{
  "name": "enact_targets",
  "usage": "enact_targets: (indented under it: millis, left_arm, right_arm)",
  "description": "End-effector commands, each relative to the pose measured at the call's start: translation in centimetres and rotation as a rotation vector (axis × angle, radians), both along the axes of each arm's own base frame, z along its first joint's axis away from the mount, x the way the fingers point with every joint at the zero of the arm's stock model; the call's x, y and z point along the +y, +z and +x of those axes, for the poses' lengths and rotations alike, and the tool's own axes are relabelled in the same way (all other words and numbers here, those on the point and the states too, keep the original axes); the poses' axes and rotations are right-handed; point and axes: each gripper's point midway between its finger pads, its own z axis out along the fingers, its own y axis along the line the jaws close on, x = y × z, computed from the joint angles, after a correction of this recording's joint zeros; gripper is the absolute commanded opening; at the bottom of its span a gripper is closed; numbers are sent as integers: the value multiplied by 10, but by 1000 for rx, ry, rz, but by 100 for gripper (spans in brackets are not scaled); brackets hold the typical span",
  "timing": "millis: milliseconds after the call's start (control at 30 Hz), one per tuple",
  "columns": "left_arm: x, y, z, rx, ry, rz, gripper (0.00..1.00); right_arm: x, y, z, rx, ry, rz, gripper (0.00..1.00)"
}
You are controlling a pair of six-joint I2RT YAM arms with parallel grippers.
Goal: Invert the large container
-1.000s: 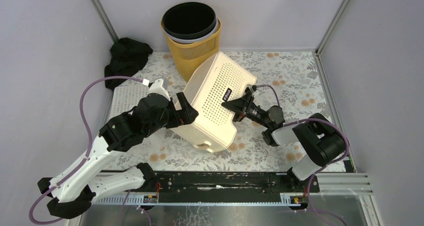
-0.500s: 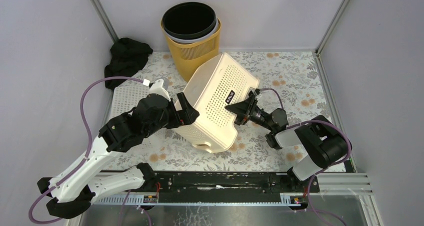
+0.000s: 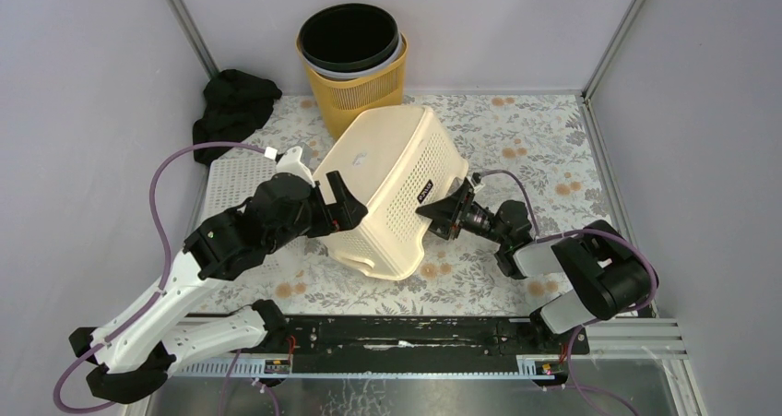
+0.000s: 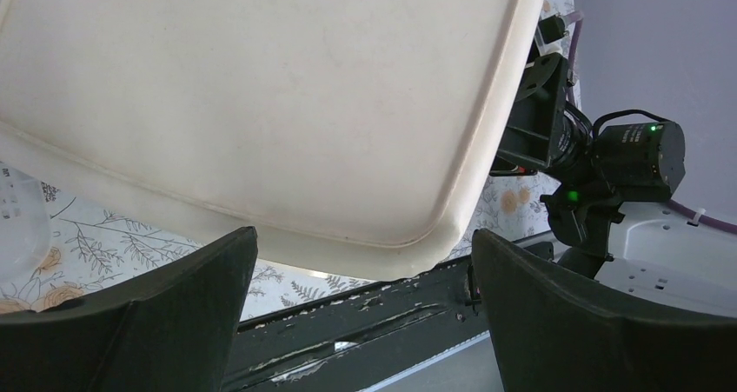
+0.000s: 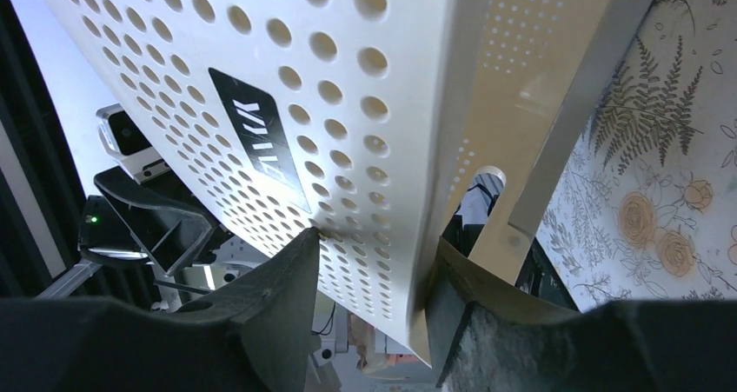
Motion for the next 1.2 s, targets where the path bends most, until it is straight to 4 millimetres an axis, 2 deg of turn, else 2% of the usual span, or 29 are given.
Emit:
enact_targets:
  millis: [0,267,633,767,1167]
  left_arm:
    - [-5,8,3,-34,-12,-33,100]
    - [-3,9,1,-38,-8,-42,100]
    - [-3,8,1,-34,-8,-43,100]
    - [-3,6,0,-32,-7,-42,100]
    - [-4,5,1,-27,-7,-38,100]
  right_arm:
    - [0,-31,1,86,5,-97,41]
    - [-6,-50,3,106,-21,-163,40]
    - [-13,-57,7,109,-50,-175,10]
    - [-13,-58,9,107,-52,-174,2]
    - [-22,-65,12,120,-75,-179,0]
